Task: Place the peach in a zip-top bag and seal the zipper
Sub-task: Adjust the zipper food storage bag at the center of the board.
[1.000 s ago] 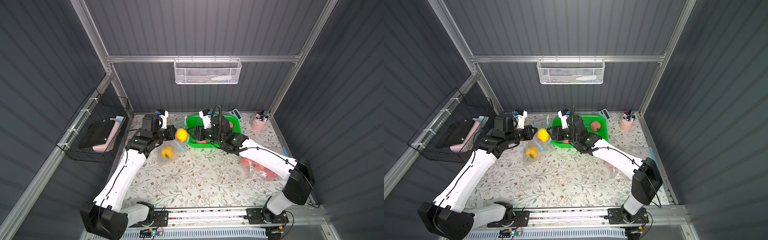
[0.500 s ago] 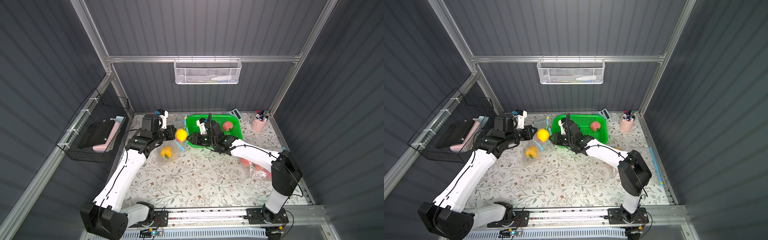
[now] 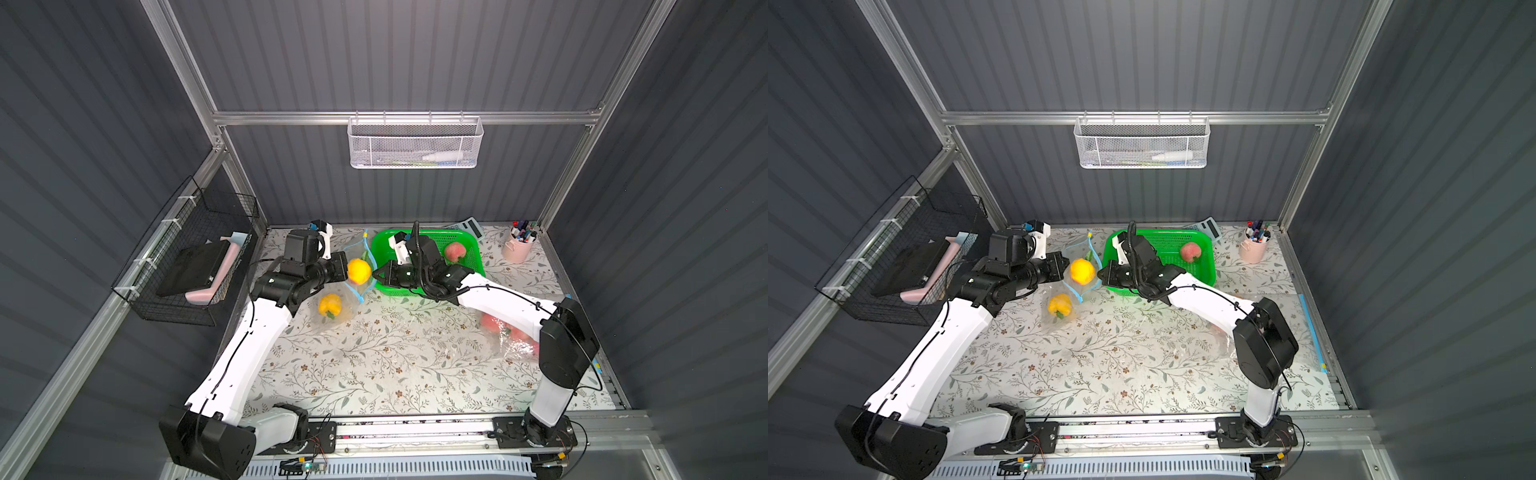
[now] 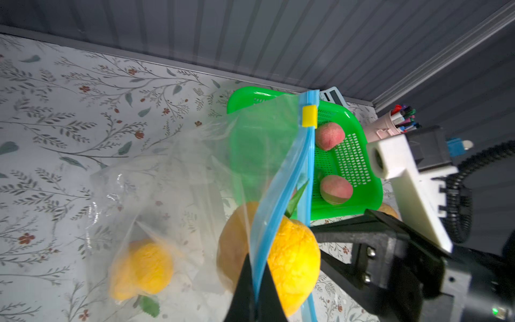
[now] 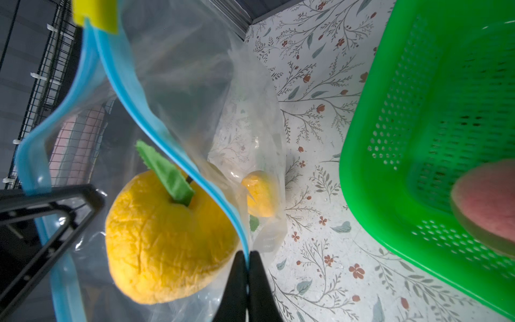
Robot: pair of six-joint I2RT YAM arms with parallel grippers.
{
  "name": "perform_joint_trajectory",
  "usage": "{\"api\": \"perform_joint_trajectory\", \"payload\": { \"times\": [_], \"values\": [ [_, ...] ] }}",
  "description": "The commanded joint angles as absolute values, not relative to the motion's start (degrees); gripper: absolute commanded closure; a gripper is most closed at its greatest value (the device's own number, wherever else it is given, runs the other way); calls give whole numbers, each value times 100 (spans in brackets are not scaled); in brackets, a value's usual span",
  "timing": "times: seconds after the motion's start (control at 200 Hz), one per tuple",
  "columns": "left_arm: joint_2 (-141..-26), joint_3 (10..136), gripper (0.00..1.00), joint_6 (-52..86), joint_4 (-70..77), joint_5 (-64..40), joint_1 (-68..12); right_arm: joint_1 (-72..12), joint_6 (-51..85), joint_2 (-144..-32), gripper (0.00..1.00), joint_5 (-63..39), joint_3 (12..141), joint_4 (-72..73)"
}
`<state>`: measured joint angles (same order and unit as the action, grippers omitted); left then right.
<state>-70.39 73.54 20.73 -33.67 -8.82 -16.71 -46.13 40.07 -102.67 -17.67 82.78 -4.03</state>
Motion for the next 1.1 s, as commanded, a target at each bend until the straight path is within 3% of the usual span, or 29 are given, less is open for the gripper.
{"api": "perform_joint_trajectory", "payload": {
  "times": [0.0, 0.165, 0.44, 0.72, 1.096],
  "values": [
    [-6857, 7611, 100, 1872, -3798, -158, -1661, -4641, 3736, -9989, 100, -1688, 8572, -753],
    [-6856, 7621, 100, 1858, -3987, 349, -1661, -4641, 3479, -9790, 100, -2126, 8762, -707],
    [-6769, 7746, 100, 1721, -4182, 807, -1661, -4624, 3401, -9575, 100, -1856, 8471, -454],
    [-6580, 8690, 100, 1292, -4908, 1088, -1661, -4632, 3488, -9962, 100, -1961, 8604, -507],
    [-6791, 7950, 100, 1504, -4387, 187, -1661, -4523, 3616, -10585, 99, -1867, 8643, -896]
  ]
}}
